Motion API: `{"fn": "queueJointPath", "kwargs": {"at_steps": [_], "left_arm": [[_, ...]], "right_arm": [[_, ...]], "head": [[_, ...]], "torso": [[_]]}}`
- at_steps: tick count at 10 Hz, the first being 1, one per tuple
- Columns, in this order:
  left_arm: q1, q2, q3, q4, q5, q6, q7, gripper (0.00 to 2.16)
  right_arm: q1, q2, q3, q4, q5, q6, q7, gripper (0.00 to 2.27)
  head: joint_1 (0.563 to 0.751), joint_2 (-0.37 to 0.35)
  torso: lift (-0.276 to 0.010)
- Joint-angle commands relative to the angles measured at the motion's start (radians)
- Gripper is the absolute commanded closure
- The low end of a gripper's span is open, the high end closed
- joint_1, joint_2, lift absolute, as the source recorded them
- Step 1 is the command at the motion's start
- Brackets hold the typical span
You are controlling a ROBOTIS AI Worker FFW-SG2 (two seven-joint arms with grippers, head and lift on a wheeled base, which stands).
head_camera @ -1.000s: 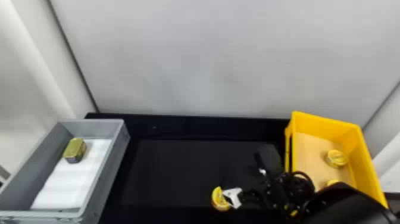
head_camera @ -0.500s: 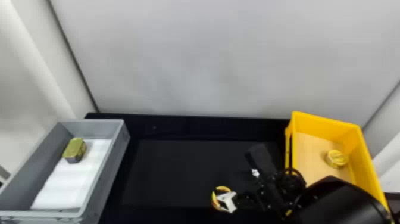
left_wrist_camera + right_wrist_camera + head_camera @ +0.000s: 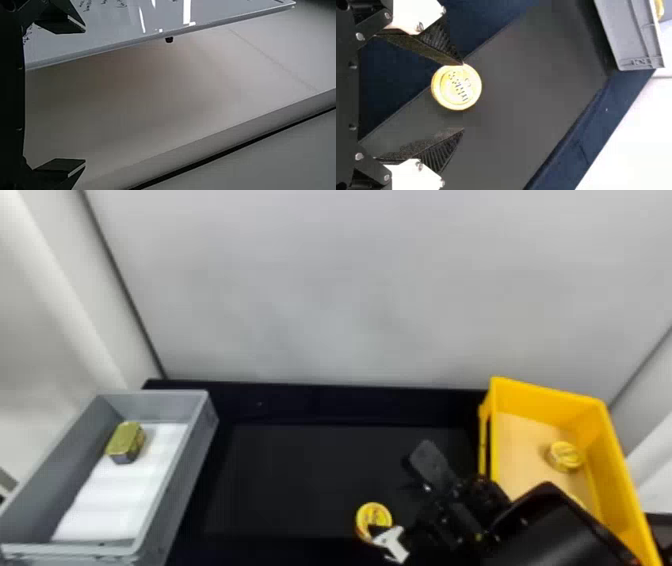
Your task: Pick up the round yellow can and place it in the yellow rectangular box
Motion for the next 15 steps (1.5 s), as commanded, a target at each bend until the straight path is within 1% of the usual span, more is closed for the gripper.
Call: {"fn": "queueJointPath", "kwargs": {"at_steps": [1, 2, 4, 5, 8, 12, 13, 15], "left_arm": [[-0.001, -0.003, -0.002, 0.001, -0.004, -0.003, -0.002, 0.1], [-0.001, -0.003, -0.002, 0.001, -0.004, -0.003, -0.002, 0.1], [-0.003, -0.003, -0.003, 0.004, -0.004, -0.003, -0.002, 0.1], [-0.004, -0.003, -0.003, 0.004, -0.004, -0.003, -0.002, 0.1], [-0.003, -0.003, -0.002, 0.004, -0.004, -0.009, -0.002, 0.1], [-0.003, -0.003, -0.002, 0.004, -0.004, -0.009, -0.002, 0.1], [-0.003, -0.003, -0.002, 0.004, -0.004, -0.009, -0.002, 0.1], [-0.003, -0.003, -0.002, 0.004, -0.004, -0.009, -0.002, 0.1]], "right_arm": [[0.001, -0.004, 0.004, 0.014, 0.024, 0.001, 0.021, 0.26], [-0.001, 0.004, 0.009, 0.038, 0.024, -0.016, 0.038, 0.27], [-0.007, 0.042, 0.004, 0.086, -0.002, -0.076, 0.066, 0.27], [-0.007, 0.052, -0.002, 0.092, -0.006, -0.082, 0.067, 0.27], [-0.009, 0.044, -0.011, 0.109, -0.017, -0.085, 0.067, 0.27], [-0.027, 0.044, 0.01, 0.106, 0.024, -0.061, 0.11, 0.25], [-0.033, 0.044, 0.01, 0.111, 0.038, -0.061, 0.133, 0.24], [-0.045, 0.044, 0.007, 0.106, 0.058, -0.065, 0.161, 0.13]], "head": [[0.694, 0.014], [0.694, 0.014], [0.694, 0.014], [0.694, 0.014], [0.694, 0.014], [0.694, 0.014], [0.694, 0.014], [0.694, 0.014]], "torso": [[-0.06], [-0.06], [-0.06], [-0.06], [-0.06], [-0.06], [-0.06], [-0.06]]}}
